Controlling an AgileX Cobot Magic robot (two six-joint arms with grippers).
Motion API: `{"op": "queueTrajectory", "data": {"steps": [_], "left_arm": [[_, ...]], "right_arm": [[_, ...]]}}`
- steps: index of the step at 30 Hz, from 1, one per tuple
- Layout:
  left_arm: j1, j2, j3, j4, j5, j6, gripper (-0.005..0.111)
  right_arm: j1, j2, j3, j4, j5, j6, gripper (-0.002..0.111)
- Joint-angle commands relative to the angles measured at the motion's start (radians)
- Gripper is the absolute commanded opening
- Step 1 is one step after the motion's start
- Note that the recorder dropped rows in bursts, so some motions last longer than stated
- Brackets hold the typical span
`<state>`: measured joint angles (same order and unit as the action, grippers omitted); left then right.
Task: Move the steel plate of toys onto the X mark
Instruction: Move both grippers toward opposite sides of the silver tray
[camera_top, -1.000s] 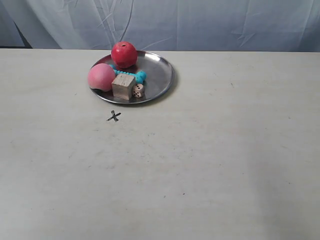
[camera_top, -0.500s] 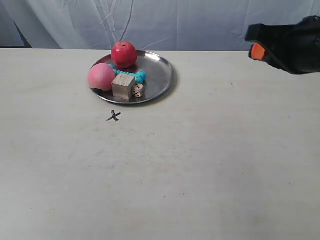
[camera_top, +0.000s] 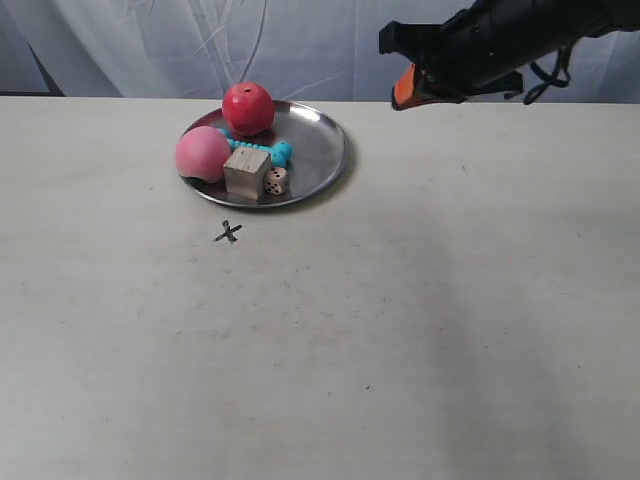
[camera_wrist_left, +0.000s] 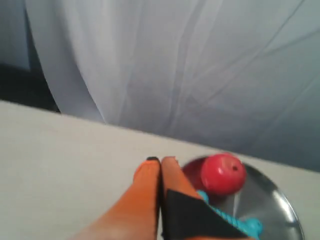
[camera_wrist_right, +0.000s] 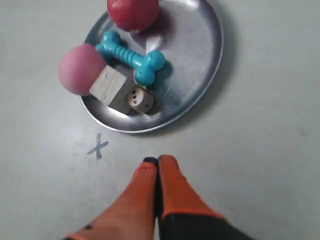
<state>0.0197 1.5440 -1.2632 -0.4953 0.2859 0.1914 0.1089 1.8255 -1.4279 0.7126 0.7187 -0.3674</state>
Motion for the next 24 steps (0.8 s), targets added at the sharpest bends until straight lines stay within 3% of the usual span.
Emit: {"op": "queueTrajectory", "data": {"steps": [1, 8, 12, 17, 24], "left_arm": [[0.000, 0.315, -0.247, -0.071, 0.312, -0.012, 0.000], [0.033, 0.616, -0.449, -0.244, 0.544, -0.001, 0.000], [0.070, 0.725, -0.460, -0.430, 0.609, 0.034, 0.000], [0.111, 0.823, -0.460, -0.511, 0.670, 0.059, 0.000], [0.148, 0.895, -0.460, -0.736, 0.690, 0.147, 0.000]], "right_arm": [[-0.017, 0.187, -0.170, -0.012, 0.166, -0.026, 0.000], [-0.019, 0.388, -0.314, 0.113, 0.123, -0.026, 0.000], [-0.019, 0.441, -0.329, 0.184, 0.057, -0.026, 0.000], [-0.019, 0.464, -0.330, 0.194, -0.033, -0.026, 0.002], [-0.019, 0.495, -0.330, 0.219, -0.058, -0.023, 0.031]]}}
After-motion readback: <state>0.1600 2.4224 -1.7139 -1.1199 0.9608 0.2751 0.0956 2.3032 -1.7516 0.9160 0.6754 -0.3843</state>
